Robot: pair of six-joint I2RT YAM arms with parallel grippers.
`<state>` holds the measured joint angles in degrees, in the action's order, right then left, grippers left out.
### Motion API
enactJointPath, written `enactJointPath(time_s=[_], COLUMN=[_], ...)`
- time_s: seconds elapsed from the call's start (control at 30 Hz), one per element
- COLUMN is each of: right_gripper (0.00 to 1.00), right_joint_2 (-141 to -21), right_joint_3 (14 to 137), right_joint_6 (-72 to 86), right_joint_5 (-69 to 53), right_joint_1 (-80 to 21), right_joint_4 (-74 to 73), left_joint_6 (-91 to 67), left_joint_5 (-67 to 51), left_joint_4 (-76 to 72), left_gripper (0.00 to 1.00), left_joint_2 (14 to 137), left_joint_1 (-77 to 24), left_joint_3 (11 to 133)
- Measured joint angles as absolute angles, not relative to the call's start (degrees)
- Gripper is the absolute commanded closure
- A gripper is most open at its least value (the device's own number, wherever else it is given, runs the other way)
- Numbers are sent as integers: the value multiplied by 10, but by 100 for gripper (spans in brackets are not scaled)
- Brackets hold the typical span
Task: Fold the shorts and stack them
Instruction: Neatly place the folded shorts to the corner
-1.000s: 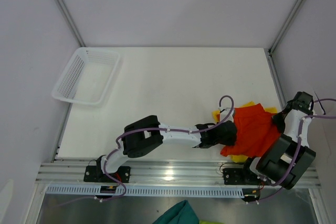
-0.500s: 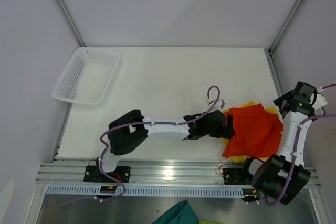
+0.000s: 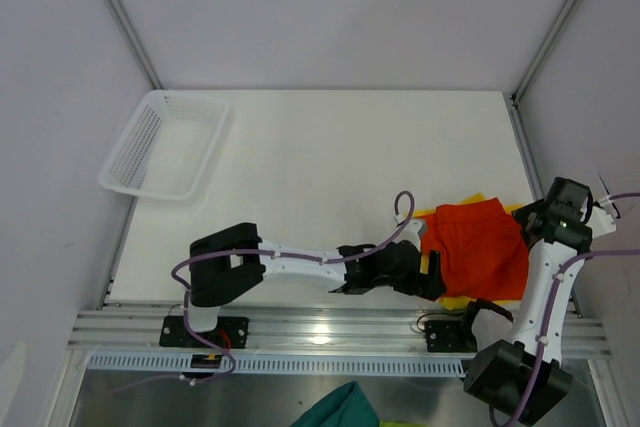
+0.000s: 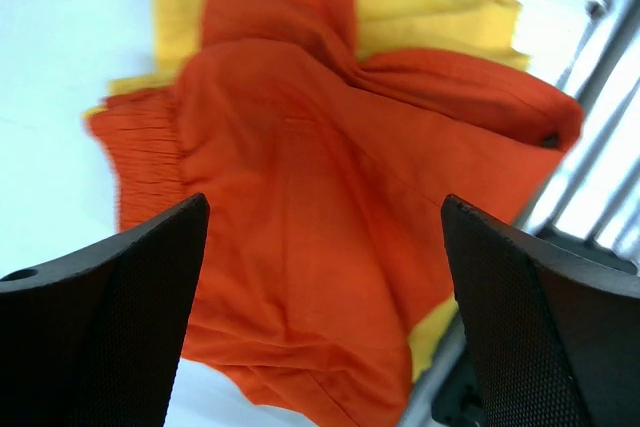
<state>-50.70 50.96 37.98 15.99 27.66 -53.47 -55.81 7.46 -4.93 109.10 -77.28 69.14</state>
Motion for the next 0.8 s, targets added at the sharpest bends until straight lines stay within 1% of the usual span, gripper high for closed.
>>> enactJointPath(time_s=[0.3,0.53,0.67,0.77,0.8], right_gripper=[5,7,9,14,24], right_joint_2=[-537,-537,-567,-595,-602], right_joint_3=[493,452,449,448,448], right_joint_6=[455,496,507,508,508], right_joint_5=[212,218,223,227,227], right_joint_1=[285,288,294,306,310], right_joint_4=[-619,-625,-616,-599,-595], left_joint_6=[-566,-566,-572,-577,-580], left_joint_5=[70,61,47,40,38], left_joint_4=[-86,-112,-133,-155,-159], left_gripper=[7,11,15,19,19], left_joint_2=[1091,1091,1091,1091,1092], left_joint_1=[-784,-784,-784,-785,-787], left_joint_3=[677,677,675,663,658])
